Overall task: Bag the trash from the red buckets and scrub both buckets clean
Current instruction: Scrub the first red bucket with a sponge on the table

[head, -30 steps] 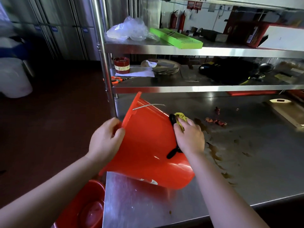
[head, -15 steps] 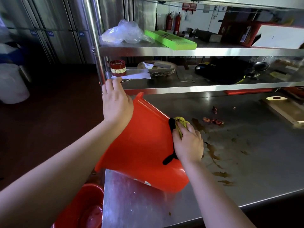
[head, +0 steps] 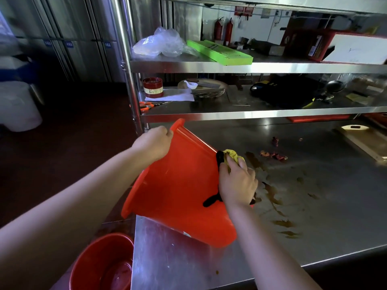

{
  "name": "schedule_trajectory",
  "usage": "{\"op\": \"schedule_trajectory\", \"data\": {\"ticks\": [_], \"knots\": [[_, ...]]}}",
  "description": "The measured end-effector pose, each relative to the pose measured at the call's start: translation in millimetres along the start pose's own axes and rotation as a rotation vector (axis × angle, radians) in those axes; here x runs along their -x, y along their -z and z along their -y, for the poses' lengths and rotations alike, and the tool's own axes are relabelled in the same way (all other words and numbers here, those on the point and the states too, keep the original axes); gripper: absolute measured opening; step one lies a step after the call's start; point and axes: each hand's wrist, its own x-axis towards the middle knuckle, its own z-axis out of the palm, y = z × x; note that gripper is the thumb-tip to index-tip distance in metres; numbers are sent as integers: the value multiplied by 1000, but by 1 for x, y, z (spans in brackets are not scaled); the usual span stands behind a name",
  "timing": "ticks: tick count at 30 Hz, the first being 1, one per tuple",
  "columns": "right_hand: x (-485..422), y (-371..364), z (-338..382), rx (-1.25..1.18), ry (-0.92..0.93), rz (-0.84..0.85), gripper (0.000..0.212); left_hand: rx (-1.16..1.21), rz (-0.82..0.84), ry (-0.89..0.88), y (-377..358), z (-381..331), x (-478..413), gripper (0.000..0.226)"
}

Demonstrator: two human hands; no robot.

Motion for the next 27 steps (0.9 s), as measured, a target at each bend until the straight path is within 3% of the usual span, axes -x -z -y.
{"op": "schedule_trajectory", "data": {"ticks": [6, 10, 12, 17, 20, 22, 27], "knots": [[3, -3, 79, -196, 279, -54, 49, 3, -205, -127, -19, -5, 23, 32], [0, -11, 70, -220, 416, -72, 53, 9, -310, -183, -37, 8, 29, 27], [-3, -20, 41, -197, 348, -83, 54, -8, -338, -189, -43, 19, 33, 28], [-12, -22, -36, -226, -69, -42, 44, 8, -405, -202, -52, 41, 44, 33], [-14, -17, -29, -223, -141, -22, 44, 6, -423, -203, -53, 44, 46, 32], [-15, -17, 3, -214, -70, -57, 45, -15, -443, -236, -54, 42, 48, 35], [-9, -11, 80, -252, 304, -161, 45, -49, -442, -319, -58, 40, 51, 50]]}}
